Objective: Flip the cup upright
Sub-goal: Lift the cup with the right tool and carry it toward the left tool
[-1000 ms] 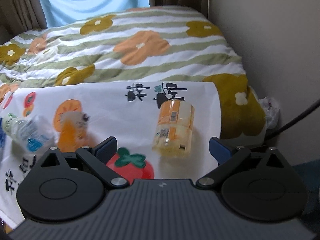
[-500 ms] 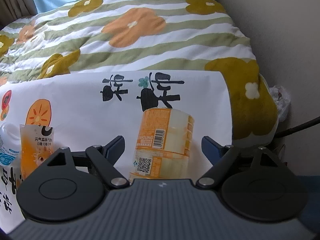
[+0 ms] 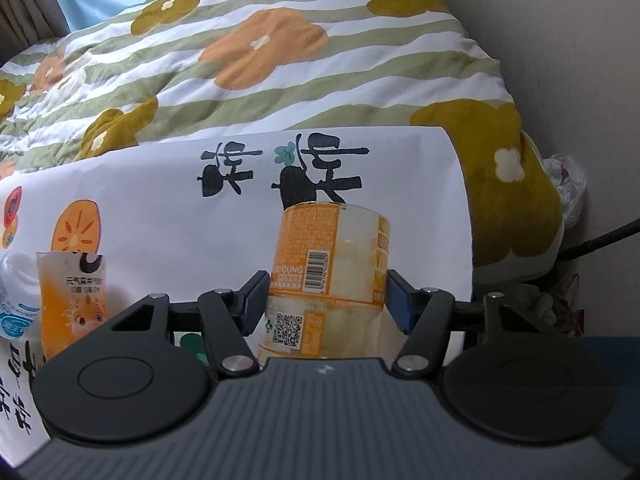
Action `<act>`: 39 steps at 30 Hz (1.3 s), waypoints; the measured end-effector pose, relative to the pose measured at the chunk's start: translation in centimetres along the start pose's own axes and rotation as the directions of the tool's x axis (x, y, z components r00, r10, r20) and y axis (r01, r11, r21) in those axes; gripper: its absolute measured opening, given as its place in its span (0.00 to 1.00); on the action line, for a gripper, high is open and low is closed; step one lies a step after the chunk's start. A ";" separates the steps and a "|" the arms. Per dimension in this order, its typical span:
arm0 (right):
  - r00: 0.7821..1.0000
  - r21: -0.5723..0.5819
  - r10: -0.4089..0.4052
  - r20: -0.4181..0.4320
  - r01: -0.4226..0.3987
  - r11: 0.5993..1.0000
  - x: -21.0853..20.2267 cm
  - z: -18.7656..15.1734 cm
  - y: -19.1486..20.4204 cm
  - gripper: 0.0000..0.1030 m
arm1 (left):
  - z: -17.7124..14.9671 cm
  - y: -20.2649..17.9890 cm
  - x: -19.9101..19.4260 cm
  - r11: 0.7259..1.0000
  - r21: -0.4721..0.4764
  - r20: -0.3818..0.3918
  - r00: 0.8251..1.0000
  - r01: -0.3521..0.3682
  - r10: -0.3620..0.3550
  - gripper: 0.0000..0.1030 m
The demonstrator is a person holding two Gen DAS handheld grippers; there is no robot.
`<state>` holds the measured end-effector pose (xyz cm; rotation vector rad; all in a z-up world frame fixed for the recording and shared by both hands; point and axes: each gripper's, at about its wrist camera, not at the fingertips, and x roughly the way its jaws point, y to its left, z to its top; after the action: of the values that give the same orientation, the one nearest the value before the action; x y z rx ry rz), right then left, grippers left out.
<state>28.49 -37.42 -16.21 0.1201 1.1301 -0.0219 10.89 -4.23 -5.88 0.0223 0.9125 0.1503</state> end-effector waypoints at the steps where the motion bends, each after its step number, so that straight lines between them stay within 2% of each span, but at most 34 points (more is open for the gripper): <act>1: 1.000 0.001 0.004 0.005 -0.004 1.000 -0.3 -0.1 0.1 0.74 | 0.0 0.0 -0.1 1.000 0.002 0.001 1.000 0.001 -0.001 1.00; 10: 0.996 -0.022 0.074 0.042 -0.073 0.997 -5.5 -2.0 2.4 0.74 | -0.1 1.2 -0.9 1.000 0.001 0.020 1.000 0.024 -0.024 1.00; 16: 0.988 -0.027 0.152 0.000 -0.152 0.988 -8.0 -5.3 5.1 0.74 | -0.5 2.3 -1.7 0.999 0.001 0.027 0.999 0.033 -0.033 1.00; 20: 0.983 -0.038 0.182 -0.036 -0.184 0.982 -9.0 -7.8 7.7 0.74 | -0.9 3.2 -2.1 1.000 0.015 0.040 0.999 0.012 -0.012 1.00; 31: 0.972 -0.064 0.210 -0.107 -0.217 0.974 -8.1 -13.1 13.8 0.74 | -2.8 5.5 -2.0 0.999 0.028 0.011 0.999 0.040 -0.041 1.00; 39: 0.976 -0.076 0.184 -0.113 -0.193 0.978 -6.1 -13.7 16.2 0.74 | -4.1 6.3 -0.6 0.997 0.042 -0.026 0.998 0.064 -0.063 1.00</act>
<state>14.83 -20.14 -15.06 0.1521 1.2192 0.2047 6.55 1.73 -7.37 0.0312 0.9399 0.0721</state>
